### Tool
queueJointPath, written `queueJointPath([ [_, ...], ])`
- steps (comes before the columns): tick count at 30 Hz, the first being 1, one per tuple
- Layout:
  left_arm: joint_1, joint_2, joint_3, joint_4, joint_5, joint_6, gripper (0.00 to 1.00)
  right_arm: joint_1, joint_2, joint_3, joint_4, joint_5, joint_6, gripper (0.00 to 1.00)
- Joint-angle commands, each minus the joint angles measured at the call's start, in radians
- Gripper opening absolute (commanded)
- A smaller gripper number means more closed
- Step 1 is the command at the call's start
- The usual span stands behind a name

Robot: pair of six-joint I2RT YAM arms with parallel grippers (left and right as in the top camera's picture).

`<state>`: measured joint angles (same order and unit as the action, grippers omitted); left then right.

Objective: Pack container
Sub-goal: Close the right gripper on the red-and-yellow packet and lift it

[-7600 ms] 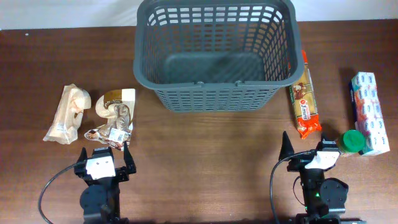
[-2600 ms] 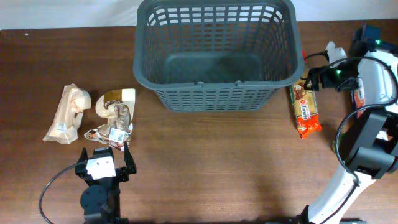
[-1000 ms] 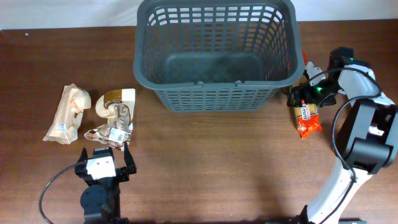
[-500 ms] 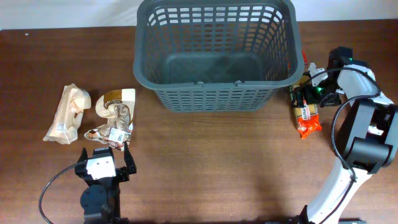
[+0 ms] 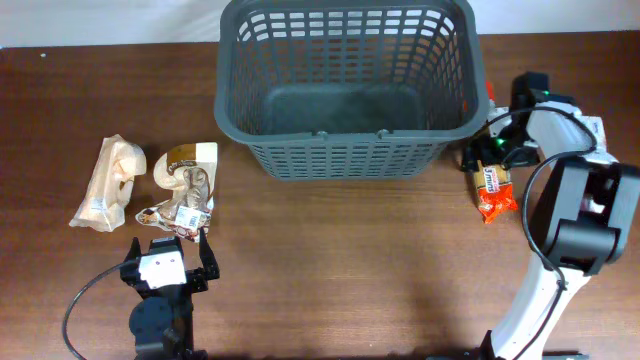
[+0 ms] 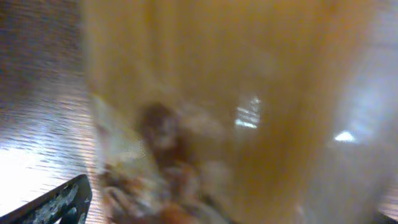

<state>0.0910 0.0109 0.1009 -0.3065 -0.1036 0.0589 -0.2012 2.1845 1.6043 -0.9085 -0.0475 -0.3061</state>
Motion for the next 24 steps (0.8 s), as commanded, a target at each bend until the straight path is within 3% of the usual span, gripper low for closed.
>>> queueJointPath([
  [1, -0.003, -0.006, -0.005, 0.000, 0.010, -0.010, 0.99, 0.026, 0.054, -0.019, 0.003, -0.018, 0.035, 0.99],
  [9, -0.003, -0.006, -0.005, 0.000, 0.010, -0.010, 0.99, 0.023, 0.063, -0.024, 0.000, -0.018, 0.039, 1.00],
  [11, -0.003, -0.006, -0.005, 0.000, 0.010, -0.010, 0.99, 0.023, 0.063, -0.024, 0.001, -0.018, 0.039, 0.80],
  [13, -0.003, -0.006, -0.005, 0.000, 0.010, -0.010, 0.99, 0.023, 0.063, -0.024, 0.001, -0.014, 0.039, 0.48],
  [14, -0.003, -0.006, -0.005, 0.000, 0.010, -0.010, 0.99, 0.023, 0.063, -0.024, 0.001, -0.003, 0.039, 0.22],
  [16, -0.003, -0.006, -0.005, 0.000, 0.010, -0.010, 0.99, 0.023, 0.063, -0.024, 0.002, 0.031, 0.058, 0.04],
  [24, -0.003, -0.006, -0.005, 0.000, 0.010, -0.010, 0.99, 0.023, 0.062, -0.023, -0.006, 0.064, 0.057, 0.04],
])
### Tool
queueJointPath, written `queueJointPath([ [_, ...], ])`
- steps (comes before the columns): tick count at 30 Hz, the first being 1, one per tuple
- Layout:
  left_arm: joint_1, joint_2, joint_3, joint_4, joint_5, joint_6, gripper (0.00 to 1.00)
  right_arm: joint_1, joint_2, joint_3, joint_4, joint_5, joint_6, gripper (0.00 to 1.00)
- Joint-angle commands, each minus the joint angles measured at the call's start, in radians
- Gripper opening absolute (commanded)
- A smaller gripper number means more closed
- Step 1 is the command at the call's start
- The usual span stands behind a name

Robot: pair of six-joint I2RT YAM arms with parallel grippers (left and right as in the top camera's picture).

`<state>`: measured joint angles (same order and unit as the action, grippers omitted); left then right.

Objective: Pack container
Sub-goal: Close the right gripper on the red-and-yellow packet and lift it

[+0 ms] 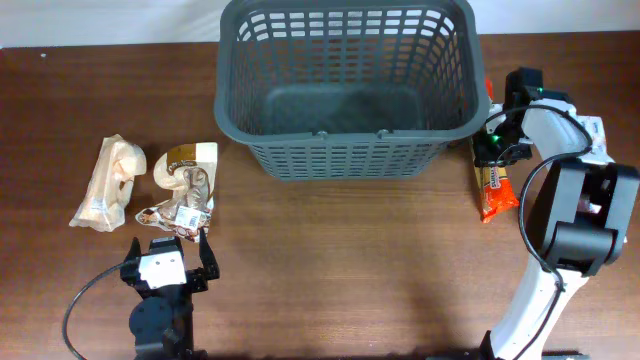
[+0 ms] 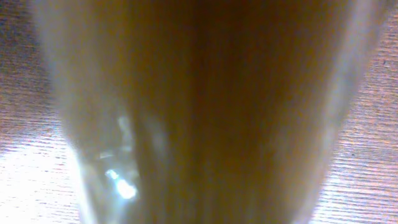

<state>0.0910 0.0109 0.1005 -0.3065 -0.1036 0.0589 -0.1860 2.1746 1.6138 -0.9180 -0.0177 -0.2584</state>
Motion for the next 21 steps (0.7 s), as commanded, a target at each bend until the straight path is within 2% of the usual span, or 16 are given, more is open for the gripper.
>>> queueJointPath([
  [1, -0.003, -0.006, -0.005, 0.000, 0.010, -0.010, 0.99, 0.007, 0.071, -0.031, 0.003, 0.034, 0.010, 0.04],
  [8, -0.003, -0.006, -0.005, 0.000, 0.010, -0.010, 0.99, -0.036, 0.043, 0.014, -0.022, 0.029, 0.085, 0.04],
  [21, -0.003, -0.006, -0.005, 0.000, 0.010, -0.010, 0.99, -0.176, -0.027, 0.224, -0.163, 0.010, 0.103, 0.04],
])
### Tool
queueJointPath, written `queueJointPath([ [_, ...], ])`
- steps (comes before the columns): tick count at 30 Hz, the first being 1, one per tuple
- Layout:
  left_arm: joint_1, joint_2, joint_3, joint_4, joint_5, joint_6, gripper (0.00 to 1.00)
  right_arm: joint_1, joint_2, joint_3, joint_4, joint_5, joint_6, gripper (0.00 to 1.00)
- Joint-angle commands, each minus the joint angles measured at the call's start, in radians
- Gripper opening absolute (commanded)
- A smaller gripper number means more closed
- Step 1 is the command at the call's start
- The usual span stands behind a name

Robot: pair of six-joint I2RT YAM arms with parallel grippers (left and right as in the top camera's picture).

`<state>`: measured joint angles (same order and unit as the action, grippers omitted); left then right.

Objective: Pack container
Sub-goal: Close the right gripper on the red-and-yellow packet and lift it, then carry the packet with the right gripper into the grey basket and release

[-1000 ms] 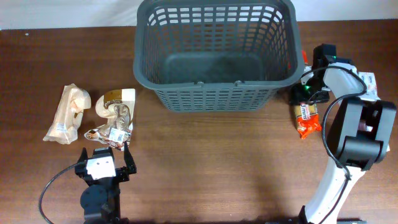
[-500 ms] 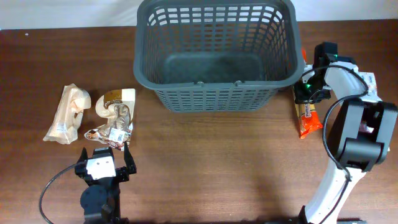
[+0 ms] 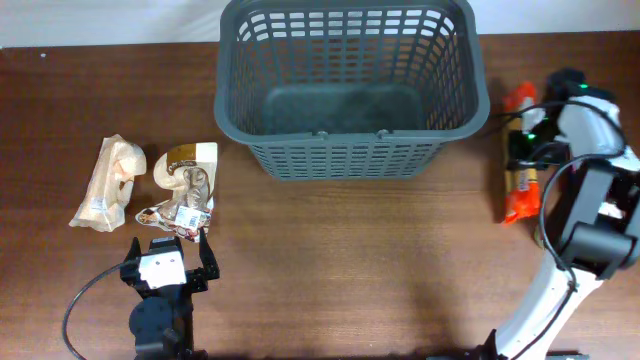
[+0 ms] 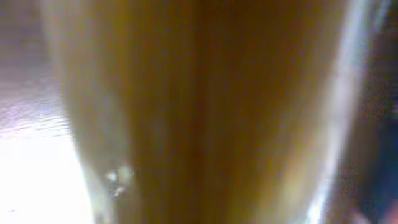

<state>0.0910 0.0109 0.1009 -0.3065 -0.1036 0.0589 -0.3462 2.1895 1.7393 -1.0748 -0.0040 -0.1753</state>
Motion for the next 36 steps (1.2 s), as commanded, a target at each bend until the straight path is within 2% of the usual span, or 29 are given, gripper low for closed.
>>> queueJointPath([
  [1, -0.003, -0.006, -0.005, 0.000, 0.010, -0.010, 0.99, -0.018, -0.049, 0.125, -0.017, -0.009, 0.019, 0.04],
  [16, -0.003, -0.006, -0.005, 0.000, 0.010, -0.010, 0.99, 0.006, -0.190, 0.755, -0.249, -0.080, 0.000, 0.04],
  [24, -0.003, -0.006, -0.005, 0.000, 0.010, -0.010, 0.99, 0.035, -0.286, 1.020, -0.307, -0.312, -0.033, 0.04],
  [29, -0.003, -0.006, -0.005, 0.000, 0.010, -0.010, 0.99, 0.170, -0.345, 1.068, -0.304, -0.319, -0.117, 0.04],
  [36, -0.003, -0.006, -0.005, 0.000, 0.010, -0.010, 0.99, 0.486, -0.349, 1.067, -0.304, -0.319, -0.349, 0.04],
])
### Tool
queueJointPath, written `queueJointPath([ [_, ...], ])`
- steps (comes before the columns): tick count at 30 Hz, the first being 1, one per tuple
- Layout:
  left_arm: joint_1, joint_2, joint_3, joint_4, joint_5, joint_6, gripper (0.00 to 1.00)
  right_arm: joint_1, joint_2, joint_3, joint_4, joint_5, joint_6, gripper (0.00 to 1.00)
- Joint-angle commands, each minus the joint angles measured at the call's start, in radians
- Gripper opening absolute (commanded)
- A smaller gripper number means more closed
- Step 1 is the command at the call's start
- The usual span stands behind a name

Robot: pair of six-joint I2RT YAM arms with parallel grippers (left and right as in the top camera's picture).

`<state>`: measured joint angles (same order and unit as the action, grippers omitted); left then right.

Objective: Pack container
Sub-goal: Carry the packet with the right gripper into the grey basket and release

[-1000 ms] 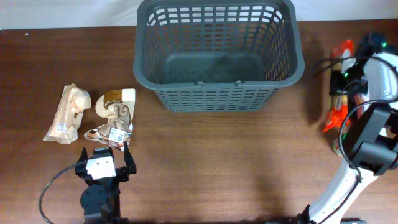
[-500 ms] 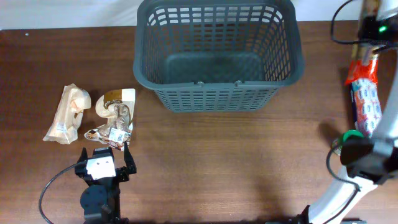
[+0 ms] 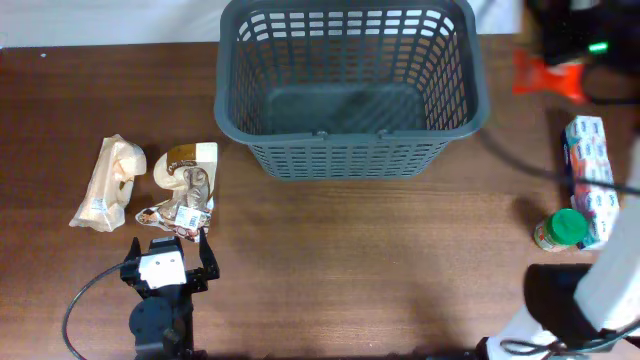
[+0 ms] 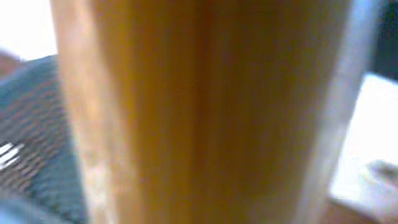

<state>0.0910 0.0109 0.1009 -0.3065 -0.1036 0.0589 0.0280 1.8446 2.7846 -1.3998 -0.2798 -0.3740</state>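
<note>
The dark grey slotted basket [image 3: 345, 85] stands at the back middle of the table. My right gripper [image 3: 572, 45] is raised beside its far right corner, shut on an orange snack packet [image 3: 545, 76]. That packet [image 4: 205, 118] fills the right wrist view as an orange blur, and the fingers are hidden behind it. Part of the basket [image 4: 28, 130] shows at the left of that view. My left gripper [image 3: 168, 252] rests open at the front left, just short of a crinkled packet [image 3: 180, 213].
A beige packet [image 3: 108, 185] and a brown-and-white packet [image 3: 185, 165] lie at the left. A blue-and-white box [image 3: 590, 165] and a green-lidded jar [image 3: 562, 230] stand at the right edge. The right arm's base [image 3: 570, 310] fills the front right corner.
The right gripper with the orange packet has gone from table level right of the basket to high by the basket's far right corner. The box and jar now show. The left arm is unmoved.
The right gripper was down on the orange packet lying right of the basket, and stayed close against it at the following moment. Then packet and gripper stood further right. Now the packet hangs raised by the basket's far right corner. The left side never changed.
</note>
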Motion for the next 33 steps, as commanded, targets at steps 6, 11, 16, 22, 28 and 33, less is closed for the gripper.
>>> queueJointPath([
  [6, -0.003, -0.006, -0.005, 0.000, 0.010, -0.010, 0.99, 0.263, 0.050, 0.017, -0.071, -0.042, -0.378, 0.04],
  [11, -0.003, -0.006, -0.005, 0.000, 0.010, -0.010, 0.99, 0.270, 0.109, 0.013, -0.162, -0.037, -0.458, 0.04],
  [16, -0.003, -0.006, -0.005, 0.000, 0.010, -0.010, 0.99, 0.266, 0.185, 0.006, -0.195, -0.041, -0.517, 0.04],
  [22, -0.003, -0.006, -0.005, 0.000, 0.010, -0.010, 0.99, 0.266, 0.300, 0.000, -0.194, -0.056, -0.560, 0.04],
  [28, -0.003, -0.006, -0.005, 0.000, 0.010, -0.010, 0.99, 0.266, 0.455, 0.000, -0.218, -0.066, -0.565, 0.04],
  [33, -0.003, -0.006, -0.005, 0.000, 0.010, -0.010, 0.99, 0.266, 0.541, 0.000, -0.263, -0.084, -0.573, 0.04],
])
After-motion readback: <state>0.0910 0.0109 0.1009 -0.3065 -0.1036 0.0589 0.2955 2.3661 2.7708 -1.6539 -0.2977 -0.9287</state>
